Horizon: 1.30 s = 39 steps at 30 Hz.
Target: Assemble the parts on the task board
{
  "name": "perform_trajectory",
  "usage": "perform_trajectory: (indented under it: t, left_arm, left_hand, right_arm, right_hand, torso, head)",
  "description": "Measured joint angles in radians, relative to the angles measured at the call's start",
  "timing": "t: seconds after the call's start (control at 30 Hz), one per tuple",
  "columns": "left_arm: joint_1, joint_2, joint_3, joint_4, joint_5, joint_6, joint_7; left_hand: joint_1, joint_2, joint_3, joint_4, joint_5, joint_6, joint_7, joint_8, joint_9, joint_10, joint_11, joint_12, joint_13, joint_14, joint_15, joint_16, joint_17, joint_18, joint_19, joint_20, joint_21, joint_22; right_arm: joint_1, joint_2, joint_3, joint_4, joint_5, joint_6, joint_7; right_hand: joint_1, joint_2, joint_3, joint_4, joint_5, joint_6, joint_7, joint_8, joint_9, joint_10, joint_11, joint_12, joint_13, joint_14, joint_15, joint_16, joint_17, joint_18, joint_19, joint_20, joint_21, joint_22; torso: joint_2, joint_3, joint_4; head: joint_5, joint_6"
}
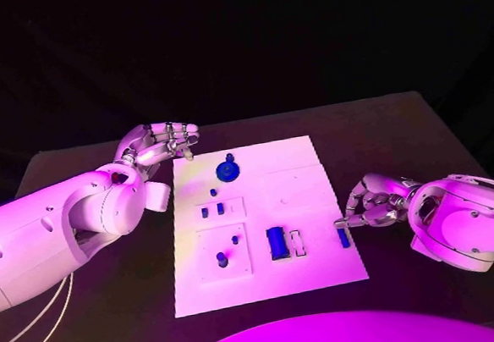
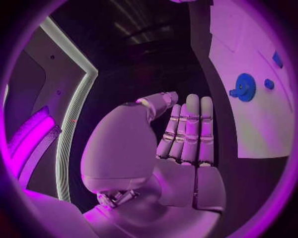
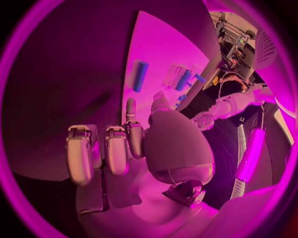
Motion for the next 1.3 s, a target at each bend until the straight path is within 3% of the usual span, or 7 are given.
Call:
perform_trajectory:
  t: [0.4,0.9,1.0,1.07,1.17,1.2,1.3]
  left_arm:
    - [0.000,-0.001,0.000,0.000,0.000,0.000,0.000]
    - [0.000,-0.002,0.000,0.000,0.000,0.001,0.001]
    - [0.000,-0.002,0.000,0.000,0.000,0.001,0.001]
    - [0.000,-0.002,0.000,0.000,0.000,0.001,0.001]
    - [0.000,-0.002,0.000,0.000,0.000,0.001,0.001]
    - [0.000,-0.002,0.000,0.000,0.000,0.001,0.001]
    - [0.000,-0.002,0.000,0.000,0.000,0.001,0.001]
  left_hand:
    - [0.000,0.000,0.000,0.000,0.000,0.000,0.000,0.000,0.001,0.000,0.000,0.000,0.000,0.000,0.000,0.000,0.000,0.000,0.000,0.000,0.000,0.000]
    - [-0.004,0.004,0.000,0.000,0.000,0.000,0.000,0.000,0.001,-0.004,-0.004,0.005,0.000,0.000,0.000,0.000,0.000,0.000,0.000,0.000,0.000,-0.001]
    - [-0.004,0.004,0.000,0.000,0.000,0.000,0.000,0.000,0.001,-0.004,-0.004,0.005,0.000,0.000,0.000,0.000,0.000,0.000,0.000,0.000,0.000,-0.001]
    - [-0.004,0.004,0.000,0.000,0.000,0.000,0.000,0.000,0.002,-0.004,-0.004,0.005,0.000,0.000,0.000,0.000,0.000,0.000,0.000,0.000,0.000,-0.001]
    - [-0.004,0.004,0.000,0.000,0.000,0.000,0.000,0.000,0.002,-0.004,-0.004,0.005,0.000,0.000,0.000,0.000,0.000,0.000,0.000,0.000,0.000,-0.001]
    - [-0.004,0.004,0.000,0.000,0.000,0.000,0.000,0.000,0.002,-0.004,-0.004,0.005,0.000,0.000,0.000,0.000,0.000,0.000,0.000,0.000,0.000,-0.001]
    - [-0.004,0.004,0.000,0.000,0.000,0.000,0.000,0.000,0.002,-0.004,-0.004,0.005,0.000,0.000,0.000,0.000,0.000,0.000,0.000,0.000,0.000,-0.001]
  right_arm:
    - [-0.033,0.023,-0.002,-0.009,-0.029,0.028,-0.007]
    - [-0.042,0.051,0.001,-0.041,-0.078,0.043,-0.009]
    - [-0.046,0.061,0.003,-0.047,-0.093,0.043,-0.009]
    - [-0.048,0.067,0.003,-0.048,-0.102,0.043,-0.009]
    - [-0.050,0.073,0.004,-0.049,-0.115,0.042,-0.009]
    - [-0.050,0.074,0.005,-0.048,-0.119,0.041,-0.009]
    - [-0.051,0.077,0.005,-0.043,-0.126,0.040,-0.007]
  right_hand:
    - [0.022,0.000,0.000,0.000,0.006,0.011,-0.006,0.004,0.006,0.000,0.000,0.000,0.001,0.000,0.000,0.004,0.001,0.000,0.000,0.000,0.005,0.000]
    - [0.118,-0.002,0.015,-0.006,-0.010,0.028,-0.009,0.014,0.026,-0.001,0.002,-0.002,0.005,0.000,0.001,0.004,0.001,0.000,0.000,0.000,0.005,0.000]
    - [0.166,-0.018,0.060,-0.005,-0.051,0.027,-0.010,0.014,0.131,0.001,-0.002,-0.007,0.030,-0.001,0.002,0.004,0.001,0.000,0.000,0.000,0.005,0.000]
    - [0.182,-0.034,0.088,-0.008,-0.054,0.026,-0.011,0.014,0.165,-0.001,-0.005,-0.012,0.030,0.001,-0.001,0.004,0.001,0.000,0.000,0.000,0.008,0.000]
    - [0.213,-0.065,0.148,-0.006,-0.053,0.032,-0.018,0.010,0.169,-0.002,-0.011,-0.021,0.029,0.000,-0.008,0.004,0.001,0.000,0.004,-0.004,0.009,0.000]
    - [0.221,-0.073,0.168,-0.002,-0.045,0.033,-0.019,-0.011,0.169,-0.001,-0.013,-0.021,0.029,0.000,-0.008,0.004,0.000,0.000,0.004,-0.004,0.009,0.000]
    - [0.241,-0.093,0.216,0.012,0.011,0.041,-0.021,-0.036,0.169,-0.001,-0.015,-0.020,0.006,0.000,-0.011,0.004,0.000,0.000,0.000,-0.007,0.009,0.001]
  torso:
    - [0.000,-0.0015,0.0018]
    - [0.000,-0.0015,0.0016]
    - [0.000,-0.0012,0.0015]
    - [0.000,-0.0011,0.0016]
    - [0.000,-0.0011,0.0017]
    - [0.000,-0.0011,0.0017]
    - [0.000,-0.0012,0.0017]
  head:
    - [0.002,-0.005]
    - [0.005,-0.008]
    - [0.006,-0.008]
    - [0.006,-0.008]
    - [0.006,-0.008]
    - [0.005,-0.008]
    - [0.004,-0.008]
